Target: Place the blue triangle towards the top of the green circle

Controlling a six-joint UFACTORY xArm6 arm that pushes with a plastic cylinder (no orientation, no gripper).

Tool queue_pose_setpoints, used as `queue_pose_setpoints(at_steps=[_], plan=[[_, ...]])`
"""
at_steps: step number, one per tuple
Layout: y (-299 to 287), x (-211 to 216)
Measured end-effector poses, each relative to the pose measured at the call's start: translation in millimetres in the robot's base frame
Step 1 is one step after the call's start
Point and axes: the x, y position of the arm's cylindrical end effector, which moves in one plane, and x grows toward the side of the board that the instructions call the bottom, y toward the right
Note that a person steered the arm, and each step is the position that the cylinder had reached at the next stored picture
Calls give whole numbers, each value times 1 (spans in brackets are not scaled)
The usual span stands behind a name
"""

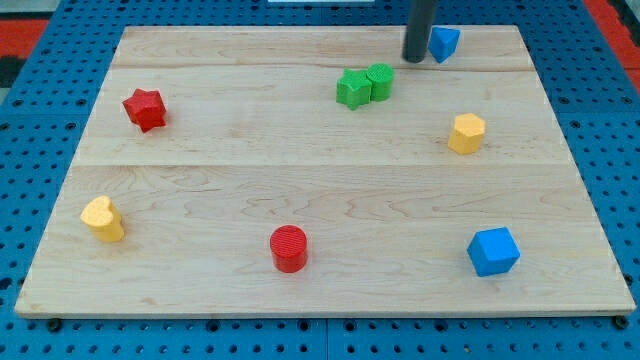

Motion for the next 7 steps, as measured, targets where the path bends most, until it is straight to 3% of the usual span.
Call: queue_pose_setpoints(at_steps=[1,2,3,4,5,6,7], plan=[[13,40],[95,44],[145,-1],[157,-58],[115,-68],[48,-30],[-2,-27]])
